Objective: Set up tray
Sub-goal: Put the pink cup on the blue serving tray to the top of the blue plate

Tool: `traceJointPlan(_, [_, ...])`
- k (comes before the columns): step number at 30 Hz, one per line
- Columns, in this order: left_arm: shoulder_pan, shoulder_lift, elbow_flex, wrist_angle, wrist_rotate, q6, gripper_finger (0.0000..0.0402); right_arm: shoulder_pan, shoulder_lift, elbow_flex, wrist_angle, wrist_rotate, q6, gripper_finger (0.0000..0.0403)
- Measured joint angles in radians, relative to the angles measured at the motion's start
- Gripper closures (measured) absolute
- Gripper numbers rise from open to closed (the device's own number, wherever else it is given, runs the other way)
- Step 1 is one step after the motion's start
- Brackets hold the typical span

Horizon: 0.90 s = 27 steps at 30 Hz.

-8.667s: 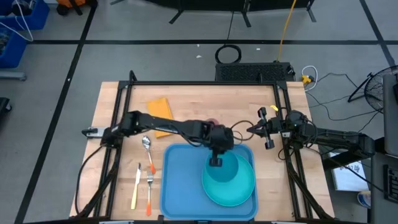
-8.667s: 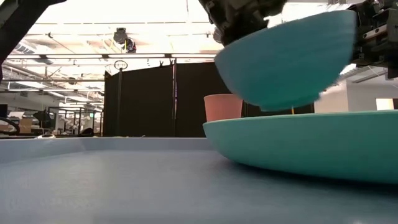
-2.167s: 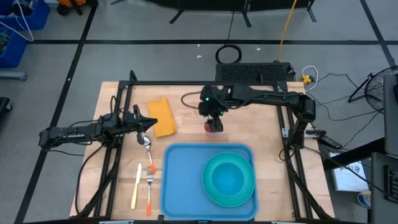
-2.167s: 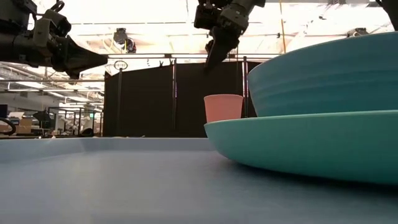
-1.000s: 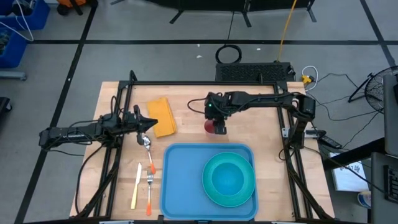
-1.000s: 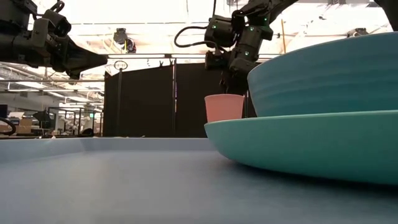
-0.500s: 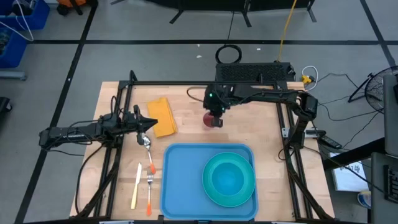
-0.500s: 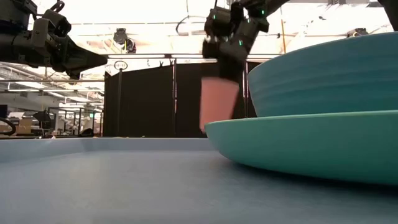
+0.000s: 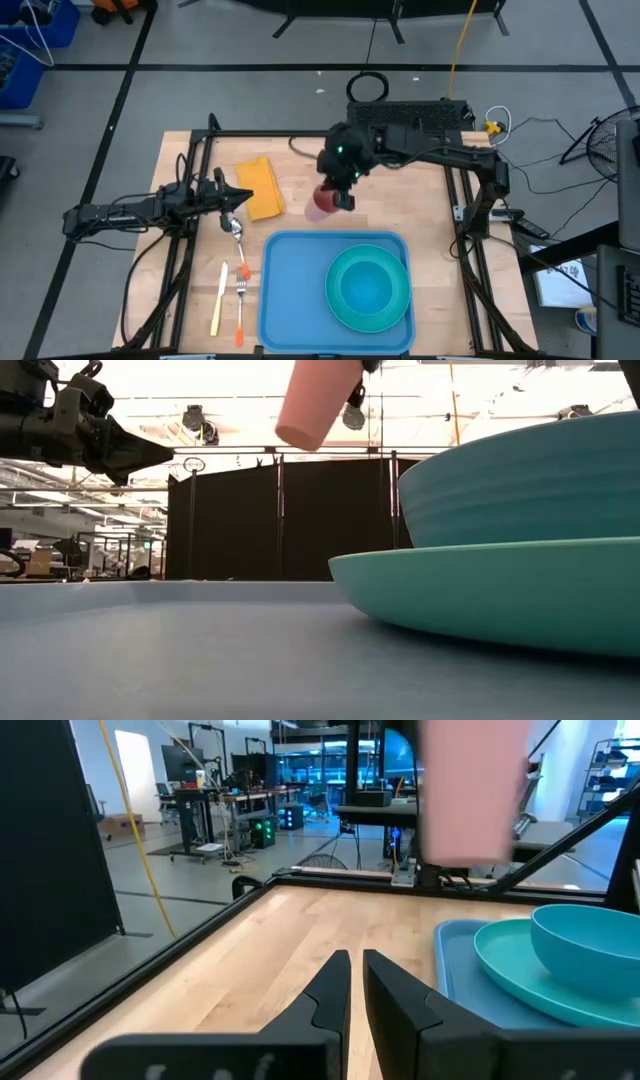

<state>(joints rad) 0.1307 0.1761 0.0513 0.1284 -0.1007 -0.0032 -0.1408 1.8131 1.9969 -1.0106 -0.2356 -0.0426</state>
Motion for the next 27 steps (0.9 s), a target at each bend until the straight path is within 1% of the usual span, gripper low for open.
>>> traceJointPlan(5, [0.0, 0.0, 0.0, 0.001, -0.001, -0.002, 0.0371, 0.108, 0.038, 0.004, 0.011, 0.008, 0.037, 0.0402])
traceJointPlan(10, [0.0, 0.0, 0.0, 0.003, -0.002, -0.006, 0.0371, 0.213, 0.122, 0.001, 0.025, 0.171, 0.0, 0.0402])
traceJointPlan(12, [0.0, 0.0, 0.0, 0.003, -0.003, -0.009, 0.0371, 0.237, 0.159, 0.001, 0.037, 0.182, -0.013, 0.0402])
traceJointPlan(16, [0.0, 0.0, 0.0, 0.003, -0.001, -0.01, 0.0371, 0.261, 0.234, 0.001, 0.101, 0.183, -0.043, 0.0402])
traceJointPlan(20, [0.0, 0.0, 0.0, -0.001, 0.002, -0.011, 0.0371, 0.267, 0.284, 0.001, 0.117, 0.183, -0.049, 0.0403])
traceJointPlan(27, [0.0, 0.0, 0.0, -0.004, 0.002, -0.007, 0.0371, 0.25, 0.329, 0.001, 0.055, 0.185, -0.026, 0.0403])
